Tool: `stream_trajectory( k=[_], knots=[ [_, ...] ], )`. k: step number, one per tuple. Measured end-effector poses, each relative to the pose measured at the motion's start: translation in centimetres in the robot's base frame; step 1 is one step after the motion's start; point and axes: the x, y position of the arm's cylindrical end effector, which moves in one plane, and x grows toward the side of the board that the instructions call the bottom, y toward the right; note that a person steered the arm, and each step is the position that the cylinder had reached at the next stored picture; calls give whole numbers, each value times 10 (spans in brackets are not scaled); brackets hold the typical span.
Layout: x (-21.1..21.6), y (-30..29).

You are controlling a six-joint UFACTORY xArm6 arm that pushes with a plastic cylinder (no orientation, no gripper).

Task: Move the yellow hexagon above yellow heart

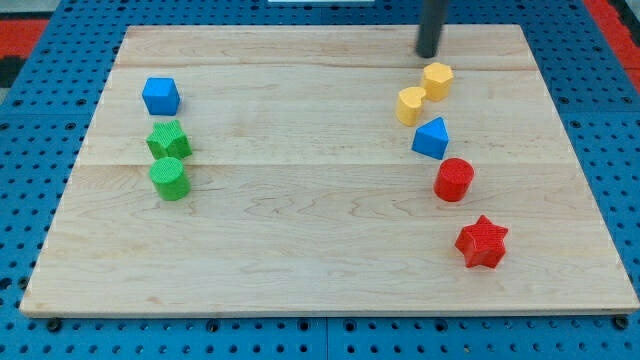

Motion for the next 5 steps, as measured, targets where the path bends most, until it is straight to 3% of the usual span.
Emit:
stream_trajectory(
  k=[1, 2, 5],
  knots=[
    [63, 55],
    [77, 8],
    [19, -44]
  ],
)
